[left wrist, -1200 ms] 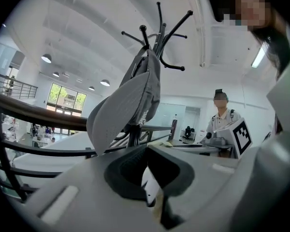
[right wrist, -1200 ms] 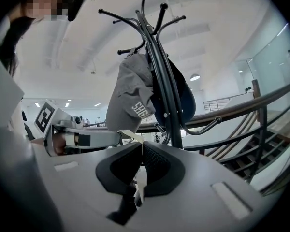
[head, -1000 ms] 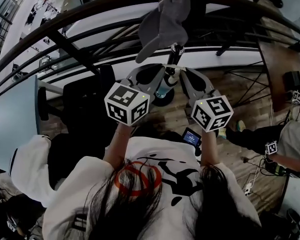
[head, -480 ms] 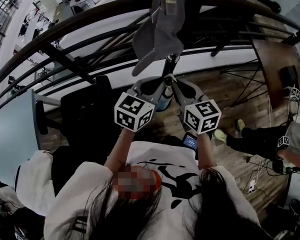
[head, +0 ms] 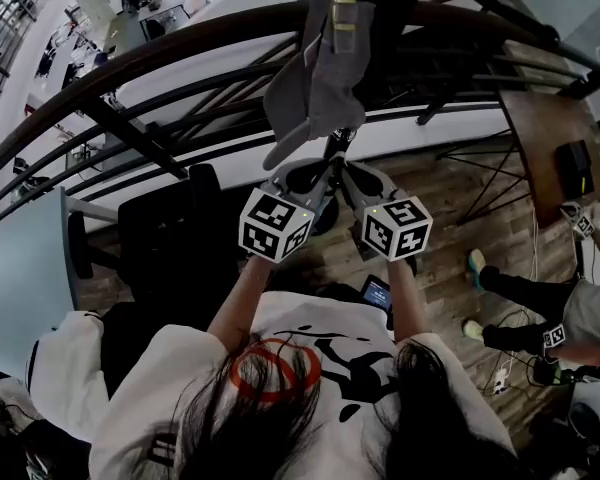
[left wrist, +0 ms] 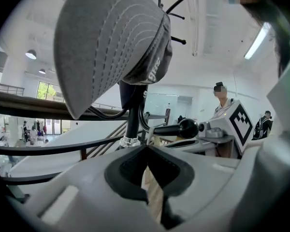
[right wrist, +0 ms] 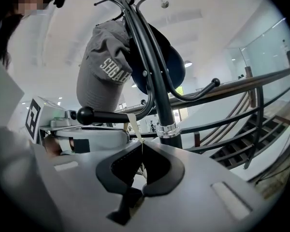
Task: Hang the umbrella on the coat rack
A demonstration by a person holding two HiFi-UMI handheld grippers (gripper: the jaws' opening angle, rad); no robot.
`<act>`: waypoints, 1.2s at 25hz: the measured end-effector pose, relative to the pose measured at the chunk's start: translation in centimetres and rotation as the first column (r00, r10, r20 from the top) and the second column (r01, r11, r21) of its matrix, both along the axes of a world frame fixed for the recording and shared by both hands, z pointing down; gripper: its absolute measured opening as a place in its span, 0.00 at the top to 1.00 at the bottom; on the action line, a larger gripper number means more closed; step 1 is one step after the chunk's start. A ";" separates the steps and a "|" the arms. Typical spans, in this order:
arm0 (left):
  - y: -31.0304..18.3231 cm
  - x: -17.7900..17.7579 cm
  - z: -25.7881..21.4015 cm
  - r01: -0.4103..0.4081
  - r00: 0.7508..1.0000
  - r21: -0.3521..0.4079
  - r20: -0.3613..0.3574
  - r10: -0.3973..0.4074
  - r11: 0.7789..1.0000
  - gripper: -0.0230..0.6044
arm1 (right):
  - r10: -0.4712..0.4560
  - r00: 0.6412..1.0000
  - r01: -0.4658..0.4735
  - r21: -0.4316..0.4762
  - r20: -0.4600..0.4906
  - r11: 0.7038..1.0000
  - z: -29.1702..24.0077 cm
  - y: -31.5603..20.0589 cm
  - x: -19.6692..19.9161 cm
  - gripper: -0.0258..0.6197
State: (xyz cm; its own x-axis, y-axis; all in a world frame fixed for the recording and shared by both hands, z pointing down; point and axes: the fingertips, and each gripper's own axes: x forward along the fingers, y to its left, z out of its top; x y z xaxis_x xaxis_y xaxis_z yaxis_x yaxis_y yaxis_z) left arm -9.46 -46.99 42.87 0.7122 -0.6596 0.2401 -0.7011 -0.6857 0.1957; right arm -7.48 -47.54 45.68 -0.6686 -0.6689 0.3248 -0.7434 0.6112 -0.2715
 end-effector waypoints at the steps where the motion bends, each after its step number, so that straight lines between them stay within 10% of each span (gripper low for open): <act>1: -0.3 0.1 0.1 0.002 1.000 0.005 0.003 -0.002 1.000 0.96 | 0.003 1.000 -0.003 0.001 0.001 1.000 0.1 -0.3 0.1 0.92; 15: -2.2 1.0 0.4 0.019 0.998 0.121 0.063 -0.027 0.992 0.96 | -0.001 0.999 0.000 0.038 0.037 0.999 0.3 -2.1 0.1 0.92; 30: 0.2 -1.4 0.6 0.126 0.991 0.084 0.027 -0.129 0.988 0.91 | -0.051 0.997 0.047 0.054 0.064 0.997 -1.6 1.0 2.0 0.88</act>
State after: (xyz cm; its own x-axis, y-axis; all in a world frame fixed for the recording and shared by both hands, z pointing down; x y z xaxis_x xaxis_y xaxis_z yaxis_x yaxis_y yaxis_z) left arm -10.89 -46.81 43.46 0.6137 -0.7630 0.2030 -0.7889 -0.6030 0.1187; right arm -5.47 -46.59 44.05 -0.7196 -0.6500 0.2445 -0.6940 0.6611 -0.2851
